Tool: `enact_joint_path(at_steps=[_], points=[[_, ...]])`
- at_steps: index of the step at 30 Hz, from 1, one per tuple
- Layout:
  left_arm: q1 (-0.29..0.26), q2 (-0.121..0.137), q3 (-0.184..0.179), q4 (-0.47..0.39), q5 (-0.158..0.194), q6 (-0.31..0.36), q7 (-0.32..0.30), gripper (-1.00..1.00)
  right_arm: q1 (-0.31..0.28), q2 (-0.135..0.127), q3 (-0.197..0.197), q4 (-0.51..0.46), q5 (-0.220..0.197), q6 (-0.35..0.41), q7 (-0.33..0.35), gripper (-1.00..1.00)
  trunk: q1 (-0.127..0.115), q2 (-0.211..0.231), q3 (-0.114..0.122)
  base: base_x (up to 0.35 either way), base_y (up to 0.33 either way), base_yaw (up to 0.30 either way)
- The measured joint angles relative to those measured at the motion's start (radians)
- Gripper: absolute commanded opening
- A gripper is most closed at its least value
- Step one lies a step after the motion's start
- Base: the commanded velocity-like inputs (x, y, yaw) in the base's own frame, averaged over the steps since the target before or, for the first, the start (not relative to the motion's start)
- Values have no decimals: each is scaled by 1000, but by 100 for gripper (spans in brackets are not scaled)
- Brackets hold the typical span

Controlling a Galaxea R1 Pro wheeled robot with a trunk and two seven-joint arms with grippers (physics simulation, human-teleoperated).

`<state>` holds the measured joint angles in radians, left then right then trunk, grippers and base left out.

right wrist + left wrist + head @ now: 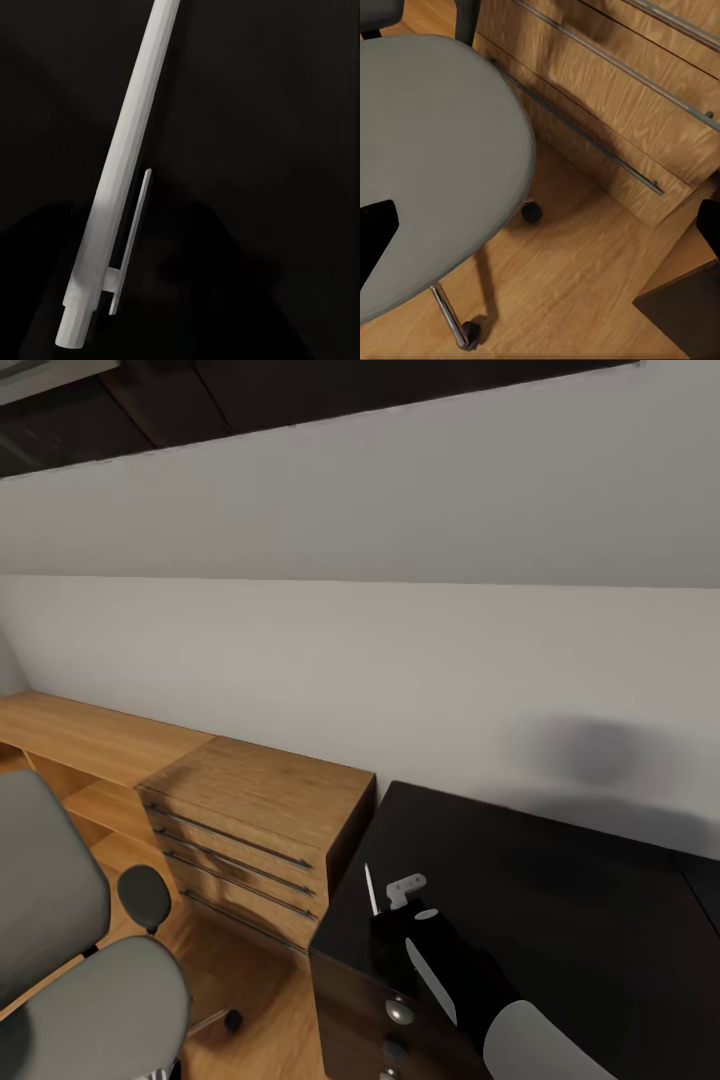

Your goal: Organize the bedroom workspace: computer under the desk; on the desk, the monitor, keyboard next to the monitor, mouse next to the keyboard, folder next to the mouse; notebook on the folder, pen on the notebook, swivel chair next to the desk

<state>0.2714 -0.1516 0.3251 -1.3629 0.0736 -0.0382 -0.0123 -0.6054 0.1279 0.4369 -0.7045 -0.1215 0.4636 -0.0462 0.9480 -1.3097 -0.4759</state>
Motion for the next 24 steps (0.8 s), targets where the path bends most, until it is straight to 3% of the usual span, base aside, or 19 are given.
enact_joint_path(at_steps=[24], points=[[0,0,0,8,0,-1,0,100,0,0,-1,9,3,-3,-3,-100,-7,14,6,11,0,0]])
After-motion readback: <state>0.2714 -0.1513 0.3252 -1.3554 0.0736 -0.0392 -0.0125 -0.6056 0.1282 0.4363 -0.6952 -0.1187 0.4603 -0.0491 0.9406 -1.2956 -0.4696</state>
